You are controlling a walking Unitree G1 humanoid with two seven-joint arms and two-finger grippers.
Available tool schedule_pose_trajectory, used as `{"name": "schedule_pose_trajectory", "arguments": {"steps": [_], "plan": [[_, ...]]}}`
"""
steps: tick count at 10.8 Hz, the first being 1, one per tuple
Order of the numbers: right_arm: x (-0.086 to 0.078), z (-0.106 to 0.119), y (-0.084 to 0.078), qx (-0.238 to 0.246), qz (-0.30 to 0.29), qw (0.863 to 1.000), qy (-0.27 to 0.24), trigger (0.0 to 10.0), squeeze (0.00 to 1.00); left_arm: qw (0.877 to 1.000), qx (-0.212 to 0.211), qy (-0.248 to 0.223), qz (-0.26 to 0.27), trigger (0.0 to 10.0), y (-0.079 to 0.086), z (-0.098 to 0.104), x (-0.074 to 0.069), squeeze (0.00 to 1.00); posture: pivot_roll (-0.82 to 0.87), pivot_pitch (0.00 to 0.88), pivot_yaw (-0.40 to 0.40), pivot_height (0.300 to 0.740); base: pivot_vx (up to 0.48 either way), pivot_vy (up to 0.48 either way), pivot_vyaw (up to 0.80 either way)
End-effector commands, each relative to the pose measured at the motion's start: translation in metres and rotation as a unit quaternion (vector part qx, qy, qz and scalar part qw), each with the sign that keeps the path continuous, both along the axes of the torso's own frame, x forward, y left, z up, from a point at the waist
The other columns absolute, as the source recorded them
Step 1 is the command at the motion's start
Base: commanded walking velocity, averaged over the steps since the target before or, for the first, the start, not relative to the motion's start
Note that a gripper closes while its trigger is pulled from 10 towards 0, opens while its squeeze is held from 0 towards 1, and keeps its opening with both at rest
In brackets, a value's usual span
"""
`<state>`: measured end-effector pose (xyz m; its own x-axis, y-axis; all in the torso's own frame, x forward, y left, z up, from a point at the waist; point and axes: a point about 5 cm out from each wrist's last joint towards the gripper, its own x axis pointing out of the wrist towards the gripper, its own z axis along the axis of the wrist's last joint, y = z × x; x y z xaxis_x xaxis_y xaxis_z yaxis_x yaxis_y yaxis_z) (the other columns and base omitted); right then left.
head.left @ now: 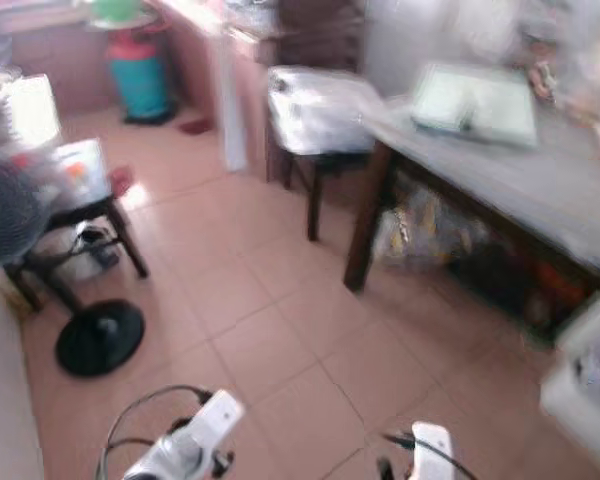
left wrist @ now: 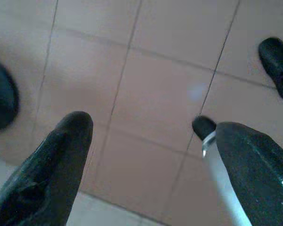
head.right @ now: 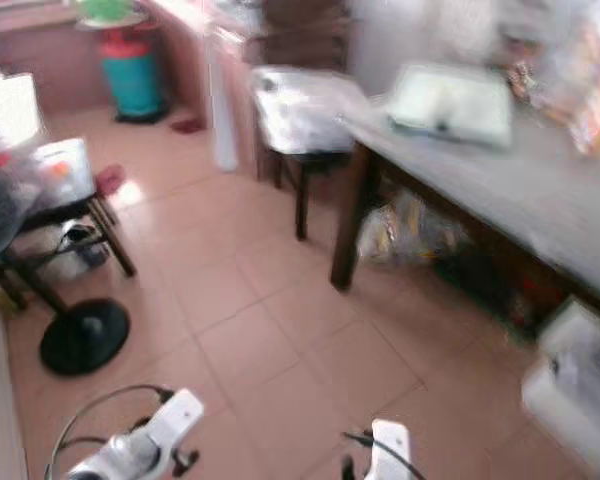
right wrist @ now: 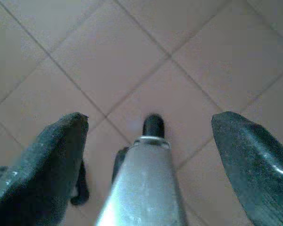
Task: Setting the table
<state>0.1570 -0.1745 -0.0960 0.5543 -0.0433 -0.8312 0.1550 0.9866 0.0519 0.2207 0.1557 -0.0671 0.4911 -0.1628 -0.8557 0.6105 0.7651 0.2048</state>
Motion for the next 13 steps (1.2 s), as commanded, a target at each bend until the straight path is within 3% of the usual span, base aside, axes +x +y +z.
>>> {"name": "schedule_pose_trajectory", "arguments": {"steps": [1,13], "plan": [[-0.0009,0.0000,-0.0050,-0.006,-0.008,1.000,0.002,10.0,0.00,1.000,-0.010,-0.011,-0.015,10.0,-0.0097,0.0026,0.0044,0.00,0.08,0.055,0.020,0.740,0.000,0.000,-0.79],[-0.0045,-0.0017,-0.0042,-0.006,-0.003,1.000,0.011,10.0,0.00,0.999,0.016,-0.017,-0.027,10.0,-0.0029,0.0033,0.0055,0.00,0.09,0.051,0.016,0.740,0.000,0.000,-0.79]]}}
